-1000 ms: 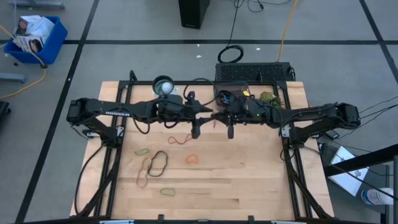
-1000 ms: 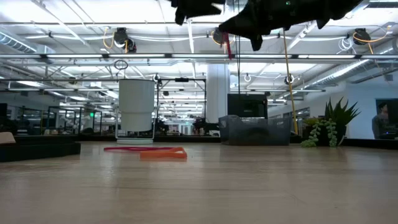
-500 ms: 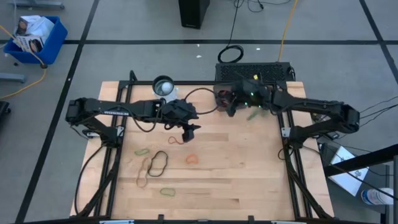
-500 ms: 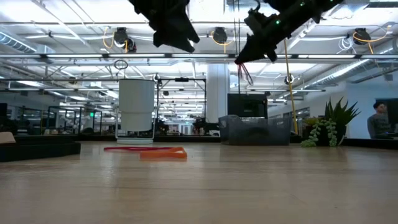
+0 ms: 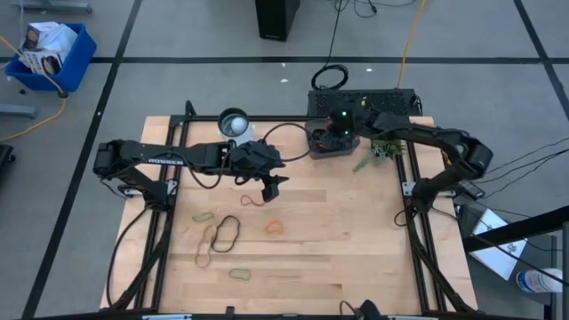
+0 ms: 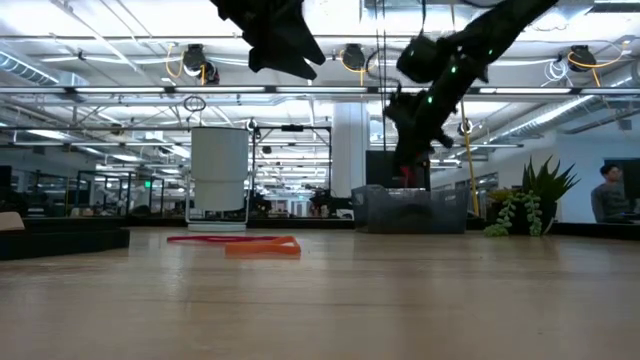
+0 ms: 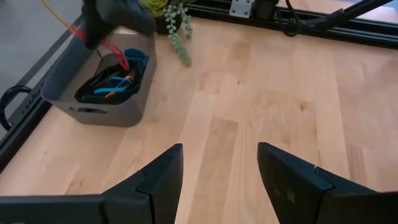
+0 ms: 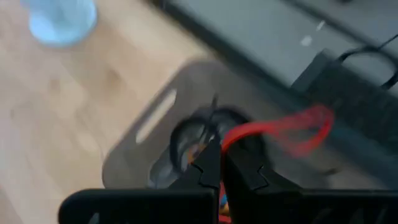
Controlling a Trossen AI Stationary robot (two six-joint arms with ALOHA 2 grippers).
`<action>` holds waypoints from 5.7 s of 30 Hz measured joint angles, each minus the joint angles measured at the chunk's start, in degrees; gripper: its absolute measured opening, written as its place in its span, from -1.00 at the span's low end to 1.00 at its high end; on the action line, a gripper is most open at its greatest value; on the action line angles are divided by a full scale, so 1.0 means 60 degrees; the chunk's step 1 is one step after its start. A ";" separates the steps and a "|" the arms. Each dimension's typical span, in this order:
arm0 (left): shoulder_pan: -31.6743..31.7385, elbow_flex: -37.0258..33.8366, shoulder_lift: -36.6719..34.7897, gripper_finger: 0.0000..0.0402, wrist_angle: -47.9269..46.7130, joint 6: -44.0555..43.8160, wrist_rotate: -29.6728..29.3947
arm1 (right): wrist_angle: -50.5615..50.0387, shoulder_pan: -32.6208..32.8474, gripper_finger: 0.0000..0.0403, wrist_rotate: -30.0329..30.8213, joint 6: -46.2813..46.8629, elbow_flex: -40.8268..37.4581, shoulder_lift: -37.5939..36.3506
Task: Pick and place rubber bands into bin
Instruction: Put the red rubber band into the black bin
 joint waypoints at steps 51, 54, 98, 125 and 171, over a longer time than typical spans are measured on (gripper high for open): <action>-0.0033 -0.0004 0.0004 0.07 0.0255 -0.0151 0.0004 | 0.0586 0.0854 -0.04 -0.3560 0.0533 -0.0251 -0.1144; -0.0033 -0.0004 0.0004 0.07 -0.0446 -0.0004 0.0007 | 0.0970 0.1661 -0.03 -0.4189 0.0121 -0.0247 -0.1618; 0.0088 -0.0007 0.4128 0.06 -0.3434 -0.1988 0.0827 | -0.0269 0.4277 -0.15 -0.1389 -0.2007 -0.0251 -0.1952; -0.0040 0.0017 0.4623 -0.49 -0.3241 -0.2026 0.1087 | -0.0244 0.4273 -0.15 -0.1378 -0.2043 -0.0251 -0.1952; -0.0004 -0.0011 -0.1138 -0.98 -0.0475 -0.0624 0.0693 | -0.0146 0.4319 -0.15 -0.0132 -0.1545 -0.0247 -0.4193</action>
